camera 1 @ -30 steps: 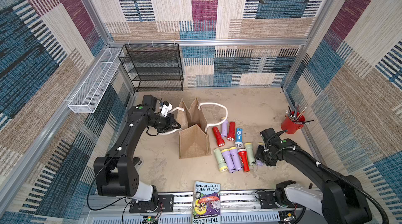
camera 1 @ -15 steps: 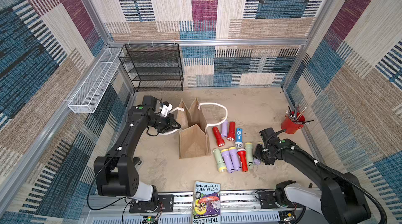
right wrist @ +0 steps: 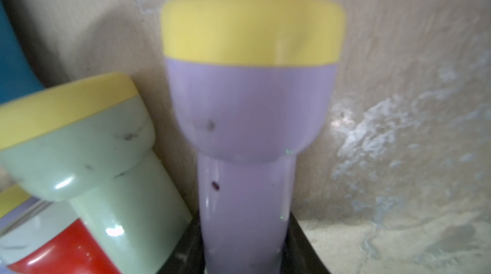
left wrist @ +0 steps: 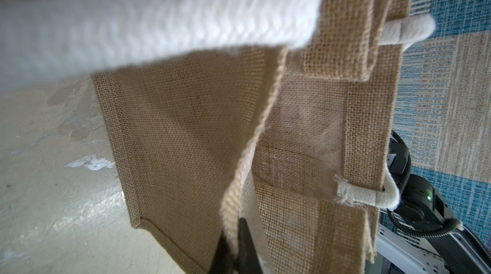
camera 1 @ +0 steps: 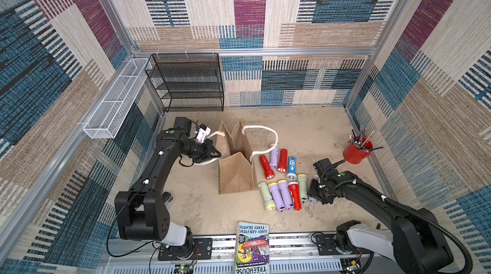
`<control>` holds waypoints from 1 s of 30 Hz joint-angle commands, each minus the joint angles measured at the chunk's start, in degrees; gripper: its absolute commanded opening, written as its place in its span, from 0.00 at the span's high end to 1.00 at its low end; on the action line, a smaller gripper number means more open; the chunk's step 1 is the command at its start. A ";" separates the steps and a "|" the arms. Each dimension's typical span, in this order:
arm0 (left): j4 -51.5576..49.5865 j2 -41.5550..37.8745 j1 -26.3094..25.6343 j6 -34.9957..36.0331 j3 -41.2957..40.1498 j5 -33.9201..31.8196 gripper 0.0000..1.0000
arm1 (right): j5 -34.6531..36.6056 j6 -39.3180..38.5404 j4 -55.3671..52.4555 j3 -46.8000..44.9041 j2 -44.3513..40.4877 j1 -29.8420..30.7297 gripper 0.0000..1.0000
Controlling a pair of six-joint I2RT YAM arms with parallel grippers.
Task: Put the flashlights into the tote bags
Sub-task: Pick up the flashlight from the center of the board.
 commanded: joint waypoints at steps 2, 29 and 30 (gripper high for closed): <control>-0.44 -0.20 0.06 0.71 -0.04 -0.15 1.00 | 1.86 1.48 -2.60 0.84 -0.14 0.16 0.73; -0.43 -0.85 0.06 0.09 0.51 0.39 1.00 | 0.39 -8.88 4.61 56.08 15.06 13.87 0.78; -0.44 -0.86 0.06 0.00 0.51 0.48 1.00 | -0.30 -9.26 6.13 58.58 17.19 15.33 0.78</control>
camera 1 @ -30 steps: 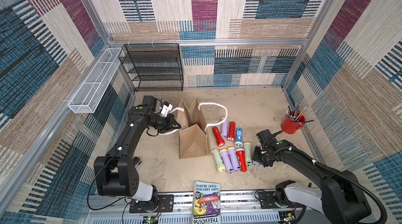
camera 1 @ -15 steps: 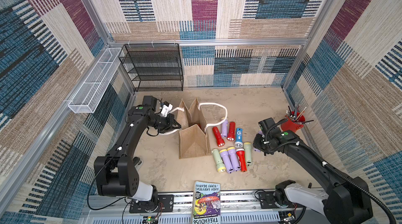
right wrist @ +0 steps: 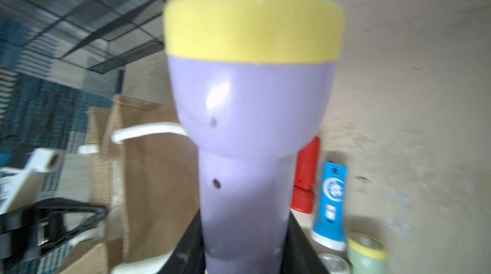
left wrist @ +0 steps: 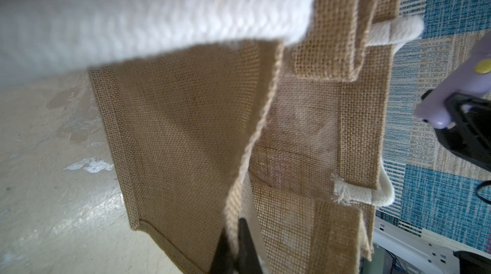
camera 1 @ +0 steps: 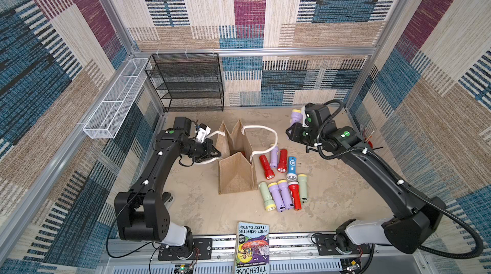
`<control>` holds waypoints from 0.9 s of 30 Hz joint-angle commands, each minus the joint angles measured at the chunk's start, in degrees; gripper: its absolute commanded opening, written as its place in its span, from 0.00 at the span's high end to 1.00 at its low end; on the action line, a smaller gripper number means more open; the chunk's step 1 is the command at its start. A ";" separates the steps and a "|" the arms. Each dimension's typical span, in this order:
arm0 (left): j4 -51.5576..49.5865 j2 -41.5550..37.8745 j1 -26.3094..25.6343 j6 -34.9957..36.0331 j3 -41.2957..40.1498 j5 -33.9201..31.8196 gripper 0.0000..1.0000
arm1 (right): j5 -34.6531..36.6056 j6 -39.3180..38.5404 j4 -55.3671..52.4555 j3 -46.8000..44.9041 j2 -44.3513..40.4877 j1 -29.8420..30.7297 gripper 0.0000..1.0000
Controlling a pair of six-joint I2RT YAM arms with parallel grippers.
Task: Put the flashlights into the tote bags
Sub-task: Place the flashlight in the canvas bag.
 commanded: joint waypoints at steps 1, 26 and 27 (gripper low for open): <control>-0.58 -0.31 0.06 -0.04 0.28 0.44 1.00 | -3.88 -2.80 8.17 7.13 5.05 3.82 0.78; 4.59 -4.33 0.76 -7.08 0.17 -0.96 1.00 | -13.81 -12.46 4.42 23.81 27.99 17.64 0.78; 5.54 -4.84 0.85 -7.96 -0.19 -0.63 1.00 | -13.88 -12.47 4.85 22.37 27.53 17.60 0.78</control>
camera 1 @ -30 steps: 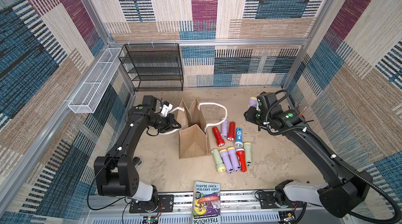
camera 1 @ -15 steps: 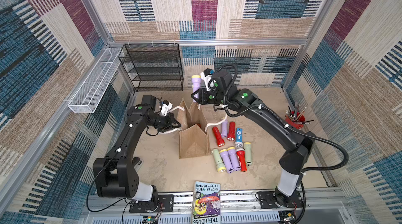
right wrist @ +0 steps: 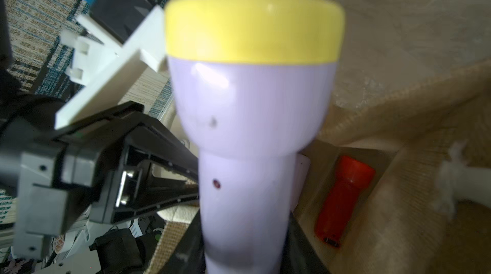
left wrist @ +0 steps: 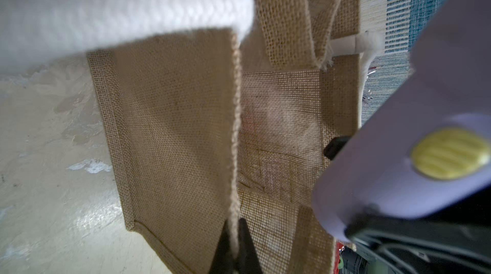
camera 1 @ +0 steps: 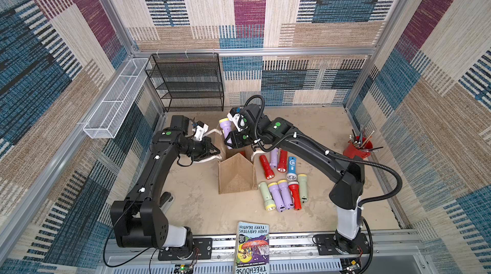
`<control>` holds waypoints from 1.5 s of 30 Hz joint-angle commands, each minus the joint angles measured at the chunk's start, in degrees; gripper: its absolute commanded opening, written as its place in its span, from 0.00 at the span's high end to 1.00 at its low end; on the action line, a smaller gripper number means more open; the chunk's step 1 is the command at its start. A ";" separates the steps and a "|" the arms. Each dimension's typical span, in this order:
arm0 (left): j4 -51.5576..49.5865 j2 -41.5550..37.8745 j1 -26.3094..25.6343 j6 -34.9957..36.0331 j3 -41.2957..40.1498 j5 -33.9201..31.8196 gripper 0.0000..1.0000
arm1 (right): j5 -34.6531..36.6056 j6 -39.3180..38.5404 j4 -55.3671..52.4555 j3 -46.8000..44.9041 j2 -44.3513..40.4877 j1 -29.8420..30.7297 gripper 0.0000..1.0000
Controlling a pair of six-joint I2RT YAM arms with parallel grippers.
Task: Put the flashlights into the tote bags
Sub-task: Place the flashlight in the canvas bag.
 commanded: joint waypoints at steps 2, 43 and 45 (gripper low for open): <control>5.41 -1.99 0.52 -4.94 -1.08 1.01 1.00 | -1.13 -0.37 4.90 -4.74 -1.81 0.11 0.79; 18.58 -0.76 1.19 -6.44 -5.70 17.74 1.00 | -2.06 -7.68 -7.53 -4.48 1.10 0.12 0.79; 18.78 -0.06 1.19 -5.85 -6.05 19.30 1.00 | -5.40 -6.69 -5.73 -3.50 2.17 0.09 0.79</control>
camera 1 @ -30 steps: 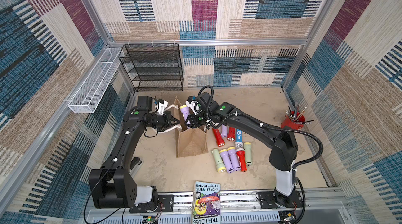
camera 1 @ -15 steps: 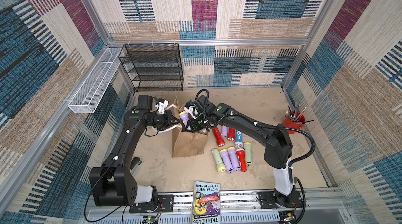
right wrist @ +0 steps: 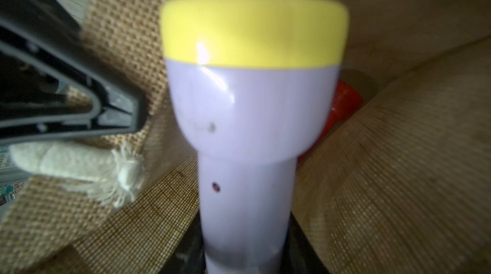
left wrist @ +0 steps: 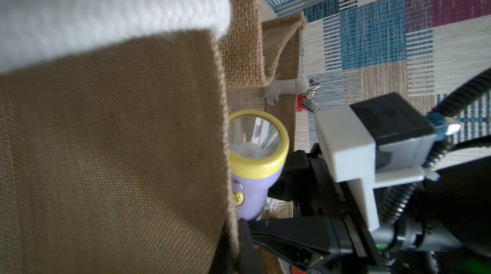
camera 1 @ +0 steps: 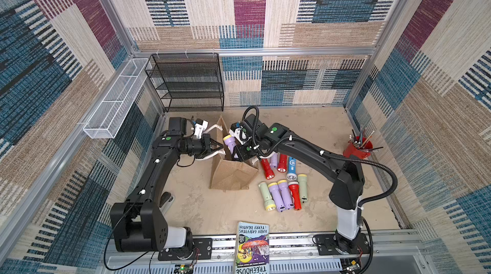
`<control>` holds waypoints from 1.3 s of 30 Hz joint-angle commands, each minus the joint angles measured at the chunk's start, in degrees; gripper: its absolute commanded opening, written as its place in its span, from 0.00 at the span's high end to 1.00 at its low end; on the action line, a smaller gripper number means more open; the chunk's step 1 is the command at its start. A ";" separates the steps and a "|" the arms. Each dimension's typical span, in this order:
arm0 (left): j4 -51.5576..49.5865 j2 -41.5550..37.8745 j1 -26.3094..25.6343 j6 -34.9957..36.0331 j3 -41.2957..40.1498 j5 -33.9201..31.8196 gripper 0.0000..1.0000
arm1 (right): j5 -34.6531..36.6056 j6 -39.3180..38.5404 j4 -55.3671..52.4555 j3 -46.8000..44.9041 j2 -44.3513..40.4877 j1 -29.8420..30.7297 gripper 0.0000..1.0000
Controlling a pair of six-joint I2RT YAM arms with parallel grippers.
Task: Put the flashlights into the tote bags
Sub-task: Place the flashlight in the canvas bag.
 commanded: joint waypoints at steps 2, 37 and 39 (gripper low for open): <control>4.47 0.74 0.01 1.18 -0.65 7.87 1.00 | -7.49 1.68 3.17 2.72 2.83 0.16 0.80; -5.47 2.49 0.18 7.06 0.34 2.55 1.00 | -4.24 2.88 2.15 0.52 13.52 0.15 0.55; -6.07 2.76 0.18 7.36 0.52 1.89 1.00 | -4.25 2.35 1.54 1.31 13.25 0.13 0.50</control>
